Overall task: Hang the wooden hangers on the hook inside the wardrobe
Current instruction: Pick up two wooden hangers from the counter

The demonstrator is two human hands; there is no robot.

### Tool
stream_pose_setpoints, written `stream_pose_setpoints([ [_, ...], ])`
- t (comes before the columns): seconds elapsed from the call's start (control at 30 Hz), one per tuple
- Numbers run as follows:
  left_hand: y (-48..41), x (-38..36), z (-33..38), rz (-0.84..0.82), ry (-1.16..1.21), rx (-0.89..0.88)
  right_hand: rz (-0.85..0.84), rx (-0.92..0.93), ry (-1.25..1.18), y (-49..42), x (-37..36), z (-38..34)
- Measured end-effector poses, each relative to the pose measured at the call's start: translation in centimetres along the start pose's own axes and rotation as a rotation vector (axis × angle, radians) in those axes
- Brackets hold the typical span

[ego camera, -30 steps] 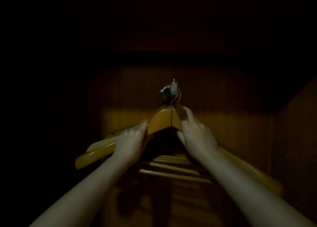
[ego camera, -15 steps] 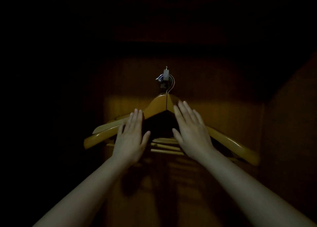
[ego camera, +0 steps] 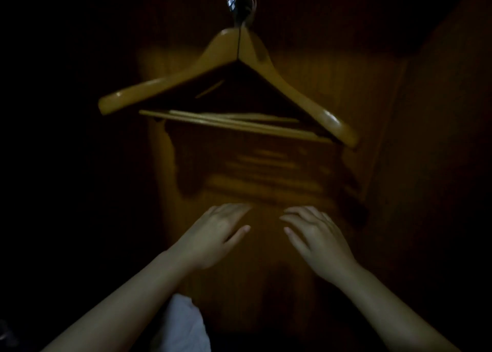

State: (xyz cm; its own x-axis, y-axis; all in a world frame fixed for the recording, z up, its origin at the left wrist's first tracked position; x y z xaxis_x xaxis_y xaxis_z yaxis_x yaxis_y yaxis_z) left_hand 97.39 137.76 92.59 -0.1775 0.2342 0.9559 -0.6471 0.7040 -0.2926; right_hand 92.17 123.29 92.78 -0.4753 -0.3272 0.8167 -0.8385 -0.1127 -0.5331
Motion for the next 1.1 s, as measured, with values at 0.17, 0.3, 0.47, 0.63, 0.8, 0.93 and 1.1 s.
stream_pose_setpoints([
  [0.17,2.3,-8.4,0.3,-0.237,0.089,-0.016,-0.264,-0.258,-0.069,6.3,-4.6,3.0],
  [0.3,5.3,-15.6,0.8,-0.454,0.207,-0.033,-0.425,-0.467,-0.124,11.4,-8.7,4.5],
  [0.47,10.4,-23.0,1.2,-0.652,0.339,-0.045,-0.568,-0.745,-0.211,19.4,-13.6,4.6],
  [0.63,15.7,-28.6,1.1,-0.801,0.4,-0.031,-0.637,-1.059,-0.217,28.5,-17.4,2.8],
  [0.8,22.6,-32.5,0.3,-0.989,0.407,-0.109,-0.655,-1.32,-0.287,38.7,-19.6,-2.6],
  [0.93,28.3,-35.2,-0.6,-1.109,0.391,-0.192,-0.626,-1.564,-0.361,47.5,-20.8,-7.8],
  [1.1,34.9,-38.3,-1.5,-1.286,0.332,-0.228,-0.586,-1.821,-0.406,55.8,-22.1,-15.4],
])
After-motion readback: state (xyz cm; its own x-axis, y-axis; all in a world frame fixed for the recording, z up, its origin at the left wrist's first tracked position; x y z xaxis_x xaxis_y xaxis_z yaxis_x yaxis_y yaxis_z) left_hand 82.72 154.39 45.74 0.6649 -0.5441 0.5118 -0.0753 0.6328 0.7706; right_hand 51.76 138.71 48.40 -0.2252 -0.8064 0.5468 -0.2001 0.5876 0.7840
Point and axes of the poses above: each hand's wrist, its own y-axis away from the middle knuckle, its own x-axis out of the back of the hand, z = x × y, the point moved 8 cm from there along -y, towards the middle knuckle, and after that the axes turned 9 degrees about -y, right-handed, at the moved point
